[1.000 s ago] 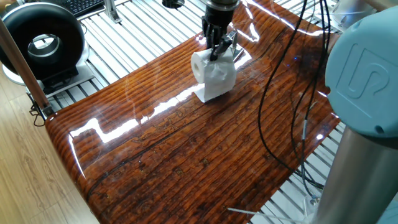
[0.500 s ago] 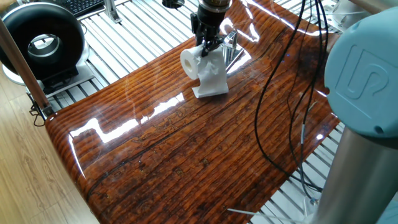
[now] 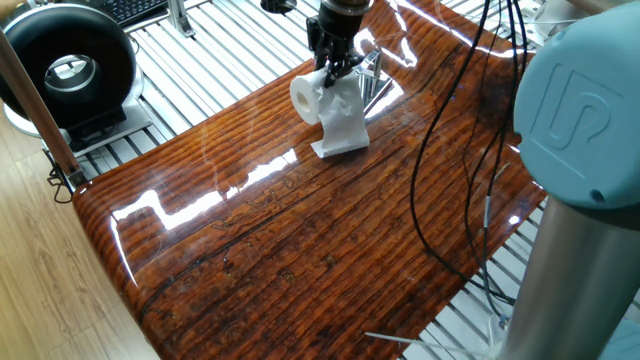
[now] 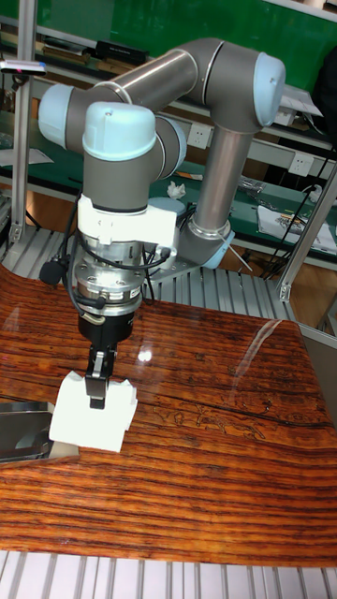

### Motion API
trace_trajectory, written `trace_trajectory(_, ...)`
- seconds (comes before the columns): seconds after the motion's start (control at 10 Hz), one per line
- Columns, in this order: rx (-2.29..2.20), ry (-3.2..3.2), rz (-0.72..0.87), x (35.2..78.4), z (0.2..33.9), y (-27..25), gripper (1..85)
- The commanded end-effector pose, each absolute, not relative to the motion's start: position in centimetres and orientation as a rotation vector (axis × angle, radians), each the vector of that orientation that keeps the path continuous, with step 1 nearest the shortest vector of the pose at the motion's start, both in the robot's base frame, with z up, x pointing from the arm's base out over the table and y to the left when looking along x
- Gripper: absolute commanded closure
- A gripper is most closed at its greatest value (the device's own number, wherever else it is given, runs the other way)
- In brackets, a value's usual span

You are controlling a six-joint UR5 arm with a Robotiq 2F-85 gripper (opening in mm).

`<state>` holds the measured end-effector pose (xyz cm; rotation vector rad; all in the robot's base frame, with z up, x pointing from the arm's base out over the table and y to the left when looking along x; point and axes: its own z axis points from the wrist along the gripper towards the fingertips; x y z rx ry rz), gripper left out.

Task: Put the toilet paper on its holder

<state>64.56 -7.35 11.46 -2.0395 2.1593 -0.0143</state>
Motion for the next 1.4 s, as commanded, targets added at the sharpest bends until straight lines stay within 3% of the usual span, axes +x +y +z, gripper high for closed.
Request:
trace_trajectory(0.0, -2.026, 2.135, 0.007, 65.2, 11.4, -7.2, 84.7)
trace_trajectory(1.3, -2.006, 2.176, -0.005, 63.9, 10.4, -9.9, 84.7)
